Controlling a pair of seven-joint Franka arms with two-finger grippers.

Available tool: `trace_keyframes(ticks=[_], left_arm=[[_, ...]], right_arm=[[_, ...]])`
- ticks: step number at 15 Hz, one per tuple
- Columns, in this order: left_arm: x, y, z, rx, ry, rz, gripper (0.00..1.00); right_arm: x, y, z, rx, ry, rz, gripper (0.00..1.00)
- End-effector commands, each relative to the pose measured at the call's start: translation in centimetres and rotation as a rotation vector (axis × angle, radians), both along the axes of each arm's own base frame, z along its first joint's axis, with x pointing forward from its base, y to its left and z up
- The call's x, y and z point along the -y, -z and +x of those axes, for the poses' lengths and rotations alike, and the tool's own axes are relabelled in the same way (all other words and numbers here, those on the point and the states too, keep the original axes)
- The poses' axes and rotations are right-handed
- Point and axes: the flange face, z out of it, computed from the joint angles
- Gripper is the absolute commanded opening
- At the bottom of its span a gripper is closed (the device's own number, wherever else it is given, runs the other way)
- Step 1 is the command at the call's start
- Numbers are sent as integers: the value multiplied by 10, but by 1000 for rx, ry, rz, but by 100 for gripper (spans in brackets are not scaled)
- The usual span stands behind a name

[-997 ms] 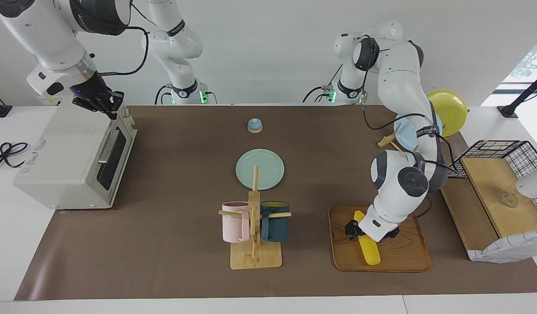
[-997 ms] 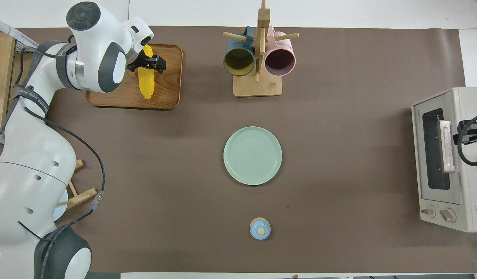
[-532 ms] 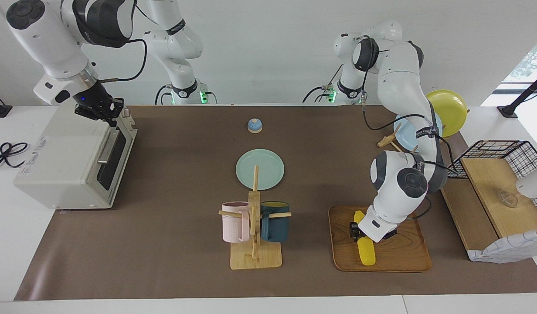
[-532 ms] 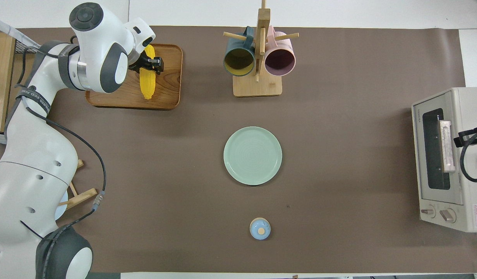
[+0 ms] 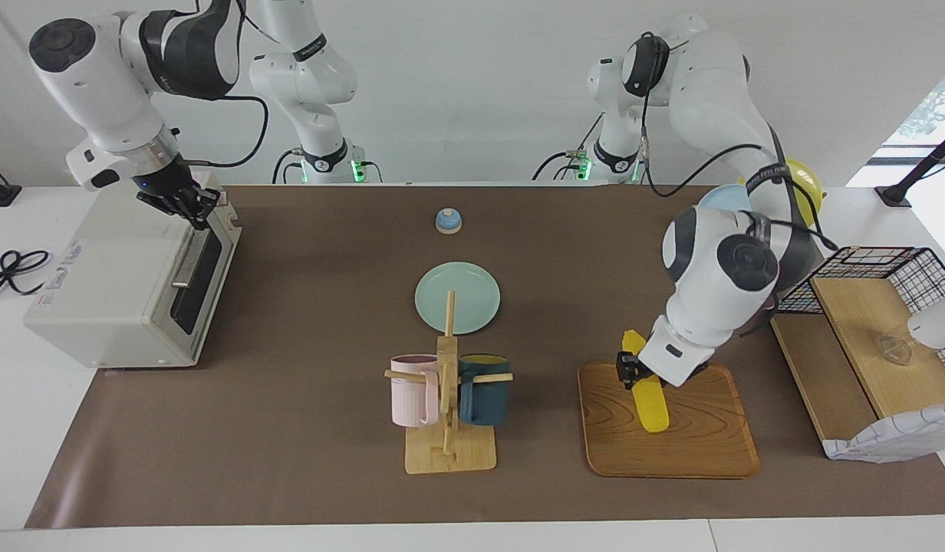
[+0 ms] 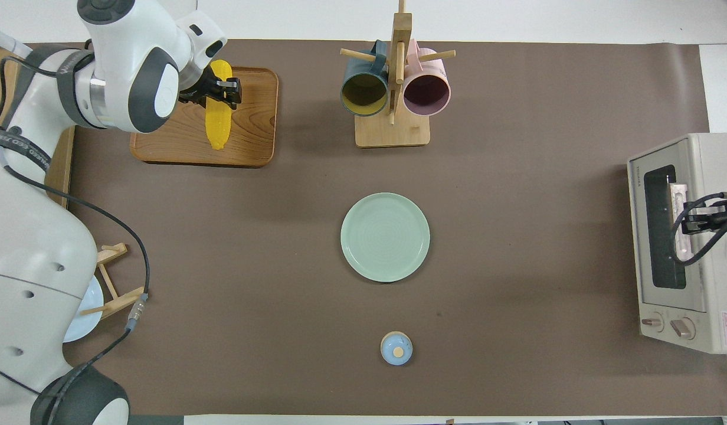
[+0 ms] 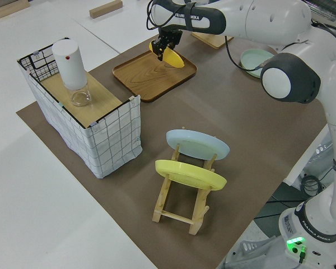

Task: Put corn in oven
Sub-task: 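Carry the corn with the left gripper over the pale green plate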

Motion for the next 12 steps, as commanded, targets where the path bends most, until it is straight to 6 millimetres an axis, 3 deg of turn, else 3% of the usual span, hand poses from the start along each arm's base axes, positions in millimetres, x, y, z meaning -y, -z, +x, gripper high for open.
trace_keyframes(ticks=[1, 4, 5, 8, 10, 12], left_arm=[[28, -23, -82, -66, -69, 9, 0], [86, -24, -147, -116, -55, -9, 0], [109, -19, -167, -126, -53, -1, 0], [155, 5, -220, -86, -48, -64, 0], [179, 27, -244, -58, -27, -108, 0], [200, 44, -247, -48, -46, -138, 0]], right_arm=[[10, 16, 0, 16, -66, -13, 0], [18, 36, 7, 14, -92, -35, 0], [19, 40, 8, 8, -89, -34, 0], [31, 51, 9, -2, -71, -33, 0], [31, 58, 10, -9, -69, -31, 0], [31, 71, 7, -6, -73, -30, 0]])
